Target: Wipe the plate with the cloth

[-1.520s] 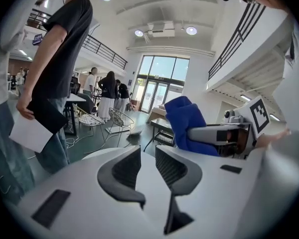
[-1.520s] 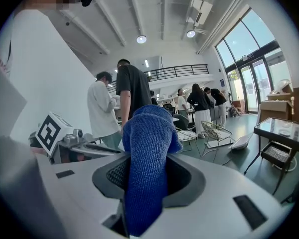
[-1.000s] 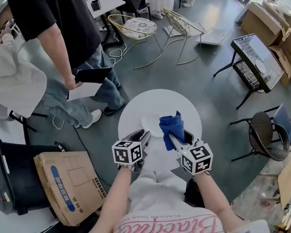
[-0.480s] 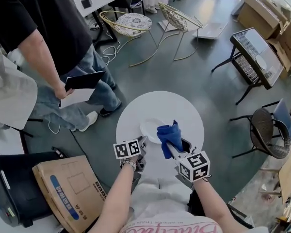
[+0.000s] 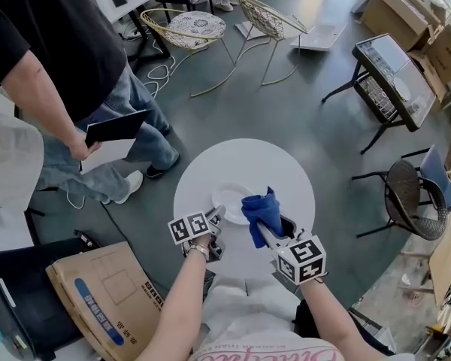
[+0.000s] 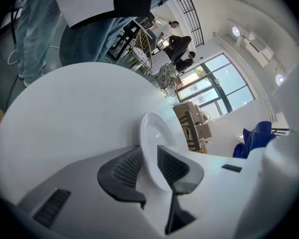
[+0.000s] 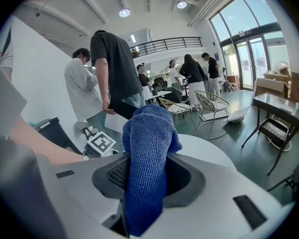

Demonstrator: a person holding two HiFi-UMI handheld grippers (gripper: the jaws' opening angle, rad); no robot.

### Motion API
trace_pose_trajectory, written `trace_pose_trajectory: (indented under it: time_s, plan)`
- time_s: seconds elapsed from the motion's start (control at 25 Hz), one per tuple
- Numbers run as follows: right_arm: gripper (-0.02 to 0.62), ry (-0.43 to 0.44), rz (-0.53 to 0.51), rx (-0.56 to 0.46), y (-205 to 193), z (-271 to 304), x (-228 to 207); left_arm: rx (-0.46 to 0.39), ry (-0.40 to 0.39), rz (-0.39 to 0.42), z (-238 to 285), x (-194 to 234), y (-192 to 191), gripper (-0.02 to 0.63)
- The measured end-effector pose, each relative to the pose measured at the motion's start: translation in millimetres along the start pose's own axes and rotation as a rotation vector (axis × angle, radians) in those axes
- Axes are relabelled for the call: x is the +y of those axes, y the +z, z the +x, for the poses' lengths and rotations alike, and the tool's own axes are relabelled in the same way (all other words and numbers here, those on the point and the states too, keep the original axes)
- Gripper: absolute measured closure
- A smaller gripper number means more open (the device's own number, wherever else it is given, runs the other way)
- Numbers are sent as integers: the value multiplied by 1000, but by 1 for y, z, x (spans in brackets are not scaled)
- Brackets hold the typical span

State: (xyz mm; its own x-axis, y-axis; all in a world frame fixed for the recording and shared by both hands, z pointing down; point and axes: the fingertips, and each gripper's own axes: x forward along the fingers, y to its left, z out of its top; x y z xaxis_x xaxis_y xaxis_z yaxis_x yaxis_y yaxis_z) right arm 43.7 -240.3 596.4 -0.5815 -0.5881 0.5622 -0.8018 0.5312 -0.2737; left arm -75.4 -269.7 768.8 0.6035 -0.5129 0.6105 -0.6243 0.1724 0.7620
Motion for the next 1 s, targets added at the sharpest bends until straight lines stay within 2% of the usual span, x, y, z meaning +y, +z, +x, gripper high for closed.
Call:
trace_pose_trajectory:
  time_s: [0.12,0.24,0.4,0.68,1.0]
  plan:
    - [445,-11,3,13,-7,-2,-1,0,-52,-44,3,0,-3,560]
    - [445,-23,6,25,-13,-5,-5,-7,-98,-66,5,-4,-2,570]
    - [445,-33,11,19,-11,-11,-9,-62,-167,-92,-2,-17,5,591]
    - [445,-52,5,-33,10,-18,-8,-73,-177,110,-24,-46,13,592]
    - [445,-65,-33,-151,56,-36,8,-130,-284,227,-77,-109,27,592]
